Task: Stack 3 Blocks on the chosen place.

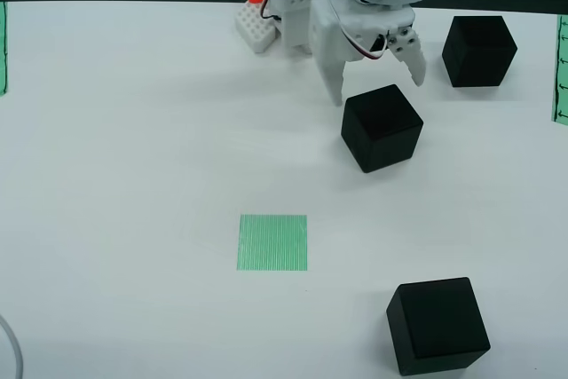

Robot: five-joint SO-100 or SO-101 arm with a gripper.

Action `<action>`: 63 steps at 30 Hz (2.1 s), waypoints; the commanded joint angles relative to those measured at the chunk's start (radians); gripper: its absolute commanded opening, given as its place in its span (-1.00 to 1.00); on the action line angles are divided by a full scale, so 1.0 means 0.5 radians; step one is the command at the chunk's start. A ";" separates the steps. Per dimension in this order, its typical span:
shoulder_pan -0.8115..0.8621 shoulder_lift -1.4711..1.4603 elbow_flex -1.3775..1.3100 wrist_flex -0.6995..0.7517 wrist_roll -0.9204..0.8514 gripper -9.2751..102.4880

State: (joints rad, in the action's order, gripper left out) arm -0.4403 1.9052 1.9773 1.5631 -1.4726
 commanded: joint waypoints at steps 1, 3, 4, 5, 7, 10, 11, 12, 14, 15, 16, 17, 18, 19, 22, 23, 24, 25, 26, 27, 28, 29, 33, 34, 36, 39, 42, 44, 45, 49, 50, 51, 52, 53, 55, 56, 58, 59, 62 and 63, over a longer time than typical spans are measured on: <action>-0.003 -0.058 -0.083 0.009 -0.015 -0.16; 0.009 -0.120 -0.120 0.000 -0.015 -0.15; 0.012 -0.141 -0.132 -0.009 -0.015 -0.15; 0.015 -0.160 -0.141 -0.015 -0.015 -0.15; 0.025 -0.206 -0.160 -0.052 -0.015 -0.15; 0.028 -0.258 -0.172 -0.083 -0.018 -0.15; 0.028 -0.279 -0.172 -0.095 -0.018 -0.15; 0.028 -0.304 -0.172 -0.114 -0.018 -0.15; 0.031 -0.347 -0.172 -0.147 -0.018 -0.15; 0.031 -0.362 -0.172 -0.156 -0.018 -0.15; 0.028 -0.368 -0.169 -0.163 -0.018 -0.15; 0.025 -0.374 -0.166 -0.172 -0.018 -0.16; 0.025 -0.377 -0.160 -0.187 -0.018 -0.16; 0.025 -0.387 -0.153 -0.206 -0.018 -0.17; 0.025 -0.390 -0.120 -0.242 0.003 -0.29; 0.021 -0.390 -0.110 -0.249 0.006 -0.33; 0.015 -0.390 -0.098 -0.252 0.009 -0.33; 0.015 -0.390 -0.092 -0.252 0.018 -0.34; 0.015 -0.383 -0.080 -0.252 0.028 -0.37; 0.015 -0.377 -0.058 -0.261 0.046 -0.40; 0.015 -0.371 -0.034 -0.282 0.077 -0.42; 0.028 -0.368 -0.009 -0.301 0.098 -0.42; 0.114 -0.356 0.006 -0.344 0.196 -0.42; 0.144 -0.344 0.003 -0.353 0.215 -0.42; 0.212 -0.313 -0.012 -0.368 0.270 -0.42; 0.307 -0.227 -0.037 -0.390 0.426 -0.42; 0.430 -0.126 -0.095 -0.405 0.617 -0.42; 0.522 -0.123 -0.190 -0.371 0.733 -0.42; 0.571 -0.123 -0.227 -0.368 0.795 -0.42; 0.724 -0.144 -0.362 -0.331 1.012 -0.42; 0.761 -0.163 -0.383 -0.325 1.043 -0.42; 0.798 -0.184 -0.402 -0.325 1.068 -0.42; 0.834 -0.218 -0.426 -0.328 1.101 -0.42; 0.868 -0.267 -0.463 -0.334 1.144 -0.42; 0.923 -0.405 -0.571 -0.344 1.292 -0.42; 0.948 -0.479 -0.632 -0.331 1.371 -0.42; 0.991 -0.568 -0.699 -0.341 1.525 -0.42; 1.009 -0.601 -0.736 -0.341 1.586 -0.42; 1.025 -0.663 -0.804 -0.319 1.740 -0.42; 1.015 -0.684 -0.819 -0.310 1.804 -0.42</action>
State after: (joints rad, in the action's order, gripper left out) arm 0.0675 1.5708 1.6260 1.4005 -0.6289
